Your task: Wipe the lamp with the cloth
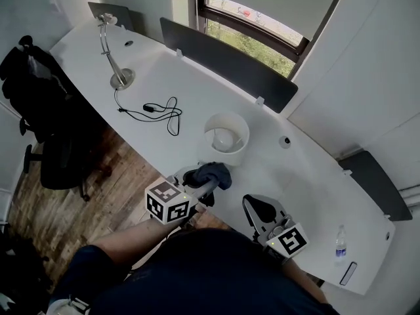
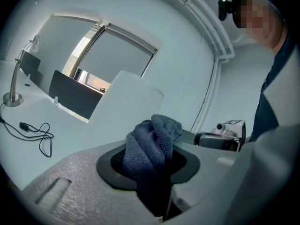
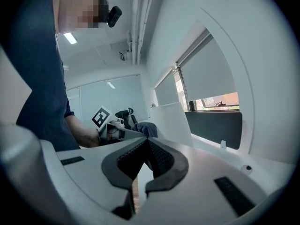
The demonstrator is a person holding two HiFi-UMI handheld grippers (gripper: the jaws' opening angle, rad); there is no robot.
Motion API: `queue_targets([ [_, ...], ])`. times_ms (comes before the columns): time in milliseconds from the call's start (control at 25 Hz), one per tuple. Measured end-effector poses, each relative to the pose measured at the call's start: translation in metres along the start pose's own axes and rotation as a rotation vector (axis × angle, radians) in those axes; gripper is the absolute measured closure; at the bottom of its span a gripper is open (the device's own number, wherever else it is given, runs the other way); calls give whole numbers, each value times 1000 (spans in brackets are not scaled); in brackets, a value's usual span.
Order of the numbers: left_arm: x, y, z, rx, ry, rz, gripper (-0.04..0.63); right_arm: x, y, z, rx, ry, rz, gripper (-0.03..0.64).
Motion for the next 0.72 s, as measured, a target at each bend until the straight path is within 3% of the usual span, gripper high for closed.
queue_targets([
  [400, -61, -27, 8, 79, 63, 85, 462, -7, 25, -17, 36, 14, 38, 606],
  [720, -44, -32, -12, 96, 69, 38, 463, -7, 43, -34, 58, 16, 39, 606],
])
Point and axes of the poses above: the fingertips, and each gripper's own axes: y forward along the fingers, z to its right, x out of its underside, the point moved 3 cm from there along -y, backward along the fingers, and after that the axes turned 5 degrees about -z, right-handed, at the moved point
